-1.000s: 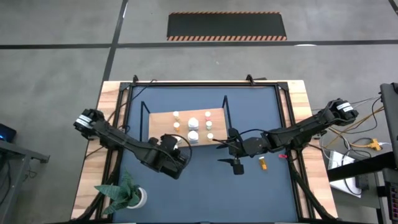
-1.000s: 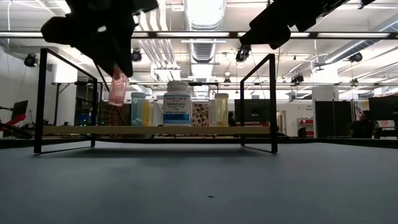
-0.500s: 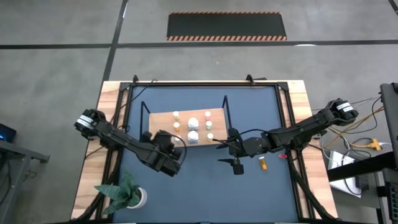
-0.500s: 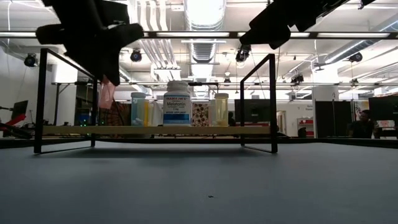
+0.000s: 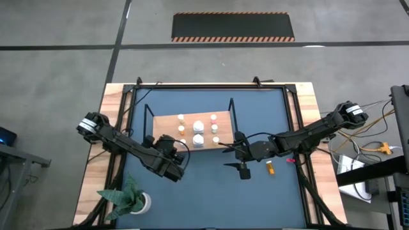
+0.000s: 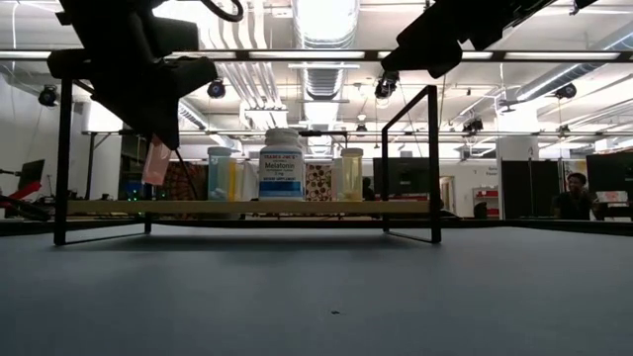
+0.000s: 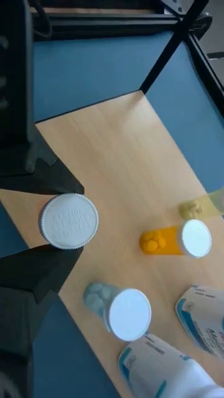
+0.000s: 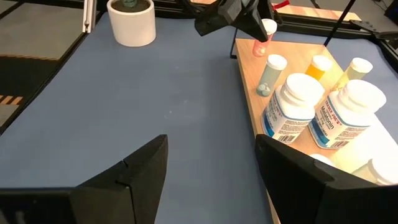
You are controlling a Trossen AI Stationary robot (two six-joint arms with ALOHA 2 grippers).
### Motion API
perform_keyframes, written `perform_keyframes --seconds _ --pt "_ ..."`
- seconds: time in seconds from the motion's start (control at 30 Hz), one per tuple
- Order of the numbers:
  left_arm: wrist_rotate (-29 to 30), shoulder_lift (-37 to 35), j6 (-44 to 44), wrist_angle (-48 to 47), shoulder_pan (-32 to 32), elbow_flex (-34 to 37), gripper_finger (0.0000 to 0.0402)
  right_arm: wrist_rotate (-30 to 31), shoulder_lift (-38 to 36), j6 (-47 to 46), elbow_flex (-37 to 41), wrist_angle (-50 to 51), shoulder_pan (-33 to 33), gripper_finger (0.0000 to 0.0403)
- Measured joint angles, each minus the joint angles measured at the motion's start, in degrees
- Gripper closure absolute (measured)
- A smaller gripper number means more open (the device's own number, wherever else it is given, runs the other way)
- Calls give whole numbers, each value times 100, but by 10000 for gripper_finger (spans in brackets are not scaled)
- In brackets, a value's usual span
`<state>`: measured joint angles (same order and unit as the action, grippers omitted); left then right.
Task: Pick and place medicine bottles onto shelf by color
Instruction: Put the pink pill bottle on the shelf
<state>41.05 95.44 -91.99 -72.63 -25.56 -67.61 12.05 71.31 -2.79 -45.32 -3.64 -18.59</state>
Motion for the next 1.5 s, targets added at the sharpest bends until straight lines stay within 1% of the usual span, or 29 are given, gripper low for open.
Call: perform_keyframes --seconds 0.2,0.43,0.53,0.6,0.73,0.83,1.0,1.07,1.17,1.37,1.5 --pt "-4 -7 -12 87 2 15 295 -2 0 -15 0 0 0 170" --pt "49 -26 -434 83 11 -101 295 1 0 -15 0 0 0 170" --pt "-21 -23 -537 257 7 -263 294 0 0 -12 0 0 0 170" --pt "42 -43 -437 249 -4 -391 294 1 0 -3 0 2 0 170" --pt "464 -85 58 235 -33 -683 294 0 0 1 2 4 0 170" --pt "724 -85 -48 453 -87 -737 294 -2 0 -1 2 16 0 170" --pt "593 65 5 510 -339 -723 294 1 0 -2 11 39 0 170" --pt "382 174 51 463 -402 -710 294 -1 2 -2 13 40 0 170" --pt "109 256 57 122 -395 -710 294 1 2 -8 13 39 0 170" --pt "41 543 72 -20 -305 -688 294 1 2 -19 13 31 0 170" --pt "-49 711 75 -282 -217 -686 294 1 2 -20 13 28 0 170"
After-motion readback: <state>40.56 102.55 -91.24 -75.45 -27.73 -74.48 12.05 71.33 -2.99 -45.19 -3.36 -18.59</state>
